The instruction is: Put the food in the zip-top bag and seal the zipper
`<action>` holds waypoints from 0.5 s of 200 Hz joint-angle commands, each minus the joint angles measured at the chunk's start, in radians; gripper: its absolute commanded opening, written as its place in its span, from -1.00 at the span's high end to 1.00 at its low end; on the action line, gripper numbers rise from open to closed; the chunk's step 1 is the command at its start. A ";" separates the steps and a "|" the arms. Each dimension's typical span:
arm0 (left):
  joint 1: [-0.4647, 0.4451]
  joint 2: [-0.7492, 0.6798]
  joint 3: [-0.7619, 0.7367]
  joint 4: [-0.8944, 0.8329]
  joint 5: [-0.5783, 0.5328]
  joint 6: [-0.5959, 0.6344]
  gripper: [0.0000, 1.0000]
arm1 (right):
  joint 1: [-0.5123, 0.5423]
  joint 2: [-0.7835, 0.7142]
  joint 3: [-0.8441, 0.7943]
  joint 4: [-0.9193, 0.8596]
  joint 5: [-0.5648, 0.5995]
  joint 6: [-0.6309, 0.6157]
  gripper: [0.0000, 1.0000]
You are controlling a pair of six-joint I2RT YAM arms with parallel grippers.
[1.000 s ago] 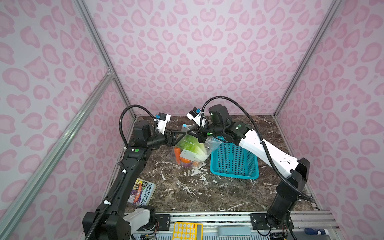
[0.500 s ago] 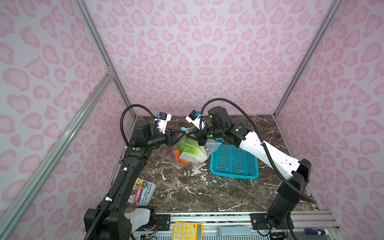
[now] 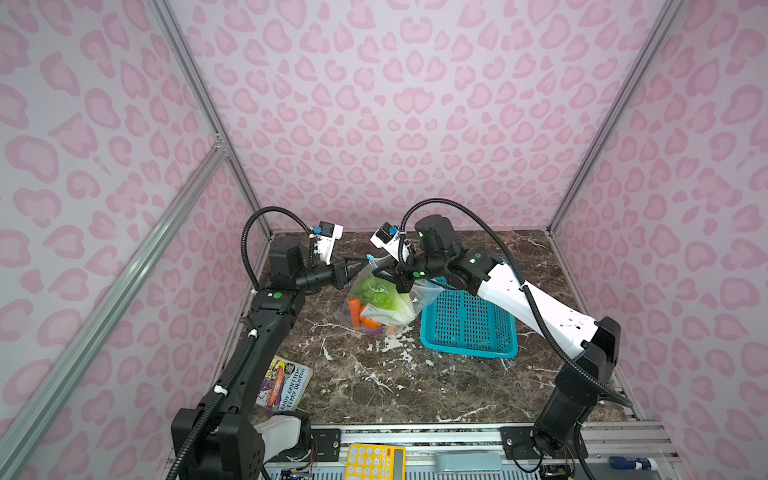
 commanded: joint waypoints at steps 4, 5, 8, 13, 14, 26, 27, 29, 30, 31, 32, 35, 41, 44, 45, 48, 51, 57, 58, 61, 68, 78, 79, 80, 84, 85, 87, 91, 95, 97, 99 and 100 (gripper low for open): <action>0.000 -0.015 -0.001 0.045 0.032 -0.003 0.92 | -0.002 0.006 0.032 -0.040 0.039 -0.052 0.93; 0.000 -0.016 -0.002 0.045 0.033 -0.004 0.93 | -0.002 0.006 0.034 -0.043 0.041 -0.054 0.92; 0.000 -0.017 -0.003 0.045 0.034 -0.004 0.93 | -0.003 0.005 0.039 -0.051 0.046 -0.060 0.83; -0.001 -0.017 -0.005 0.044 0.035 -0.005 0.92 | -0.006 0.004 0.047 -0.064 0.052 -0.068 0.69; -0.001 -0.018 -0.005 0.044 0.035 -0.006 0.92 | -0.007 0.005 0.049 -0.066 0.052 -0.070 0.67; 0.000 -0.020 -0.007 0.045 0.041 -0.008 0.92 | -0.018 -0.002 0.069 -0.091 0.058 -0.088 0.47; 0.000 -0.020 -0.007 0.045 0.042 -0.008 0.92 | -0.019 -0.003 0.070 -0.093 0.058 -0.089 0.45; -0.001 -0.020 -0.007 0.045 0.044 -0.009 0.92 | -0.020 -0.004 0.073 -0.096 0.060 -0.092 0.41; -0.001 -0.020 -0.007 0.044 0.044 -0.009 0.92 | -0.021 -0.004 0.074 -0.097 0.061 -0.093 0.38; -0.001 -0.020 -0.007 0.044 0.045 -0.009 0.92 | -0.022 -0.005 0.076 -0.098 0.062 -0.094 0.35; -0.001 -0.020 -0.007 0.043 0.045 -0.010 0.92 | -0.023 -0.005 0.078 -0.099 0.063 -0.095 0.32; 0.000 -0.019 -0.007 0.043 0.047 -0.012 0.93 | -0.025 -0.007 0.082 -0.104 0.065 -0.100 0.25; -0.002 -0.018 -0.008 0.043 0.049 -0.013 0.92 | -0.029 -0.010 0.092 -0.112 0.070 -0.109 0.15; -0.002 -0.018 -0.009 0.043 0.049 -0.013 0.92 | -0.030 -0.012 0.097 -0.115 0.071 -0.118 0.12; -0.002 -0.018 -0.009 0.043 0.049 -0.014 0.92 | -0.031 -0.013 0.099 -0.117 0.072 -0.121 0.11; -0.002 -0.018 -0.009 0.043 0.050 -0.014 0.92 | -0.033 -0.013 0.102 -0.120 0.075 -0.129 0.10; -0.002 -0.018 -0.009 0.043 0.052 -0.015 0.93 | -0.033 -0.015 0.108 -0.123 0.076 -0.138 0.09; -0.004 -0.018 -0.009 0.043 0.052 -0.017 0.92 | -0.034 -0.016 0.118 -0.128 0.081 -0.155 0.06; -0.004 -0.017 -0.009 0.043 0.052 -0.016 0.93 | -0.034 -0.016 0.120 -0.129 0.082 -0.158 0.05; -0.004 -0.017 -0.009 0.043 0.053 -0.018 0.93 | -0.034 -0.017 0.125 -0.130 0.086 -0.165 0.03; -0.005 -0.017 -0.010 0.043 0.054 -0.019 0.92 | -0.034 -0.015 0.137 -0.135 0.087 -0.184 0.01; -0.007 -0.015 -0.010 0.043 0.055 -0.019 0.93 | -0.035 -0.011 0.152 -0.138 0.087 -0.208 -0.03; -0.008 -0.014 -0.010 0.043 0.055 -0.020 0.92 | -0.035 -0.010 0.153 -0.138 0.087 -0.211 -0.03; -0.008 -0.014 -0.010 0.043 0.055 -0.021 0.92 | -0.035 -0.009 0.155 -0.138 0.087 -0.214 -0.03; -0.009 -0.015 -0.010 0.043 0.055 -0.021 0.92 | -0.037 -0.006 0.158 -0.138 0.086 -0.222 -0.03; -0.010 -0.015 -0.010 0.043 0.055 -0.022 0.92 | -0.037 -0.005 0.158 -0.138 0.086 -0.223 -0.02; -0.011 -0.013 -0.010 0.043 0.055 -0.022 0.93 | -0.038 -0.004 0.158 -0.138 0.086 -0.226 0.00; -0.014 -0.012 -0.010 0.043 0.057 -0.022 0.93 | -0.042 0.002 0.160 -0.139 0.082 -0.231 0.04; -0.015 -0.011 -0.010 0.043 0.057 -0.022 0.93 | -0.045 0.008 0.160 -0.139 0.078 -0.233 0.08; -0.016 -0.011 -0.011 0.043 0.057 -0.022 0.92 | -0.047 0.012 0.161 -0.140 0.075 -0.234 0.10; -0.016 -0.010 -0.011 0.043 0.057 -0.022 0.93 | -0.050 0.015 0.160 -0.141 0.073 -0.233 0.12; -0.017 -0.010 -0.011 0.043 0.057 -0.022 0.92 | -0.051 0.017 0.160 -0.141 0.072 -0.233 0.12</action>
